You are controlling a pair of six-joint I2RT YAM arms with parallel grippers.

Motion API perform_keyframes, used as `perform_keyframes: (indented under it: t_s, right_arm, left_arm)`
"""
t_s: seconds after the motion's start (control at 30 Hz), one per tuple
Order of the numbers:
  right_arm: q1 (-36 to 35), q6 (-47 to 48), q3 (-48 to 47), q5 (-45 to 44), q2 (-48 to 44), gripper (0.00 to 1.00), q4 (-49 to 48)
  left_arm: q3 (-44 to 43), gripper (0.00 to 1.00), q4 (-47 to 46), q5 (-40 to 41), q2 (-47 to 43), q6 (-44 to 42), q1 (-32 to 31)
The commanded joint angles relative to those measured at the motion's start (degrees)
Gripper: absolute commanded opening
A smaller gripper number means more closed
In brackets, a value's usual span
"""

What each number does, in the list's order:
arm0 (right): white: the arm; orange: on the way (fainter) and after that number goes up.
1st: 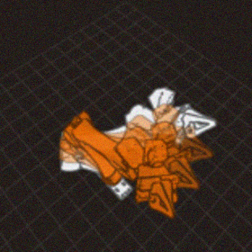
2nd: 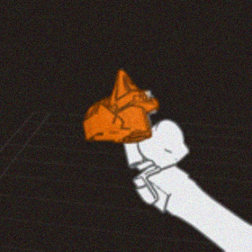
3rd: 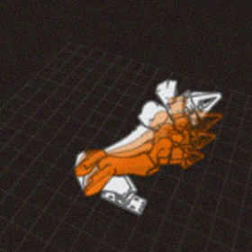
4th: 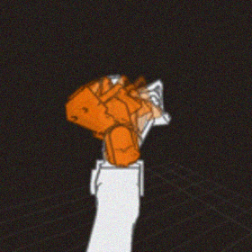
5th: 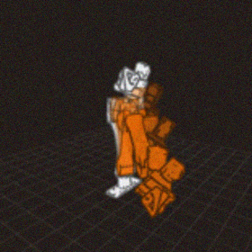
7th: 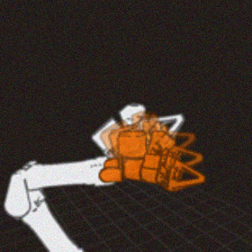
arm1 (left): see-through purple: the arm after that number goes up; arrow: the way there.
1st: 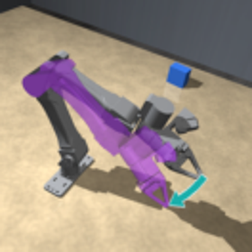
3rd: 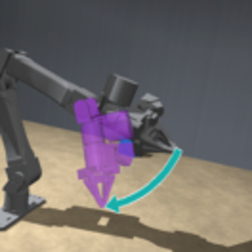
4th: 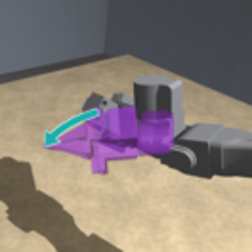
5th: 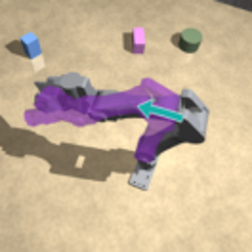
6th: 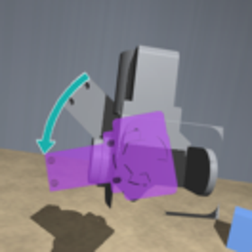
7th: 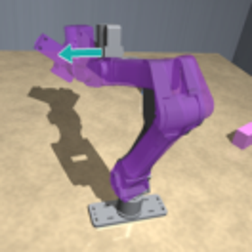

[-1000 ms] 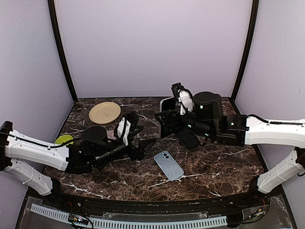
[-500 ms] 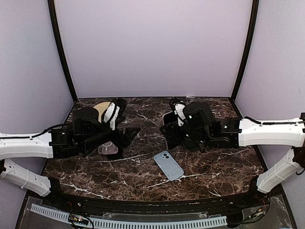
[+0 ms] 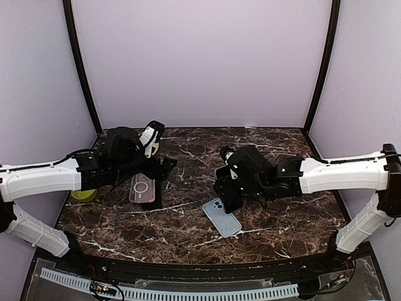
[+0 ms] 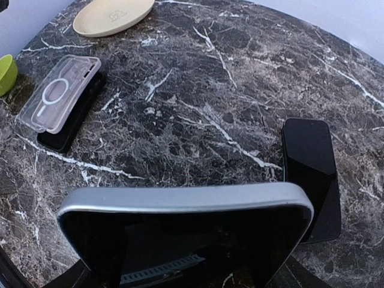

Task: Put the phone into the phone case
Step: Install the phone into the phone case.

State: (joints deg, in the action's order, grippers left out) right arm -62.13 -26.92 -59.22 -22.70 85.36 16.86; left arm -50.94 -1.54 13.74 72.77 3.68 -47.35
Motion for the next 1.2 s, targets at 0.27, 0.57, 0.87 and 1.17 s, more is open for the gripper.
perform_keyframes:
  t_s: [0.27, 0.57, 0.87, 1.17]
  right_arm:
    - [-2.2, -5.7, -3.6, 5.7, 9.3, 0.00, 0.4]
    - [-3.6, -3.1, -7.2, 3.0, 15.1, 0.00, 5.5]
    - [-4.7, -4.1, -9.9, 0.0, 17.2, 0.00, 11.6]
    - [-4.7, -3.4, -7.9, -1.5, 17.4, 0.00, 8.1]
  left_arm:
    - [2.4, 0.97, -1.1, -2.7, -2.8, -0.8, 3.5]
    - [2.9, 0.98, -1.2, -2.3, -2.6, -1.4, 3.6]
    - [2.6, 0.98, -1.1, -2.3, -2.6, -1.9, 3.5]
    - [2.4, 0.97, -1.1, -2.2, -3.0, -2.6, 3.6]
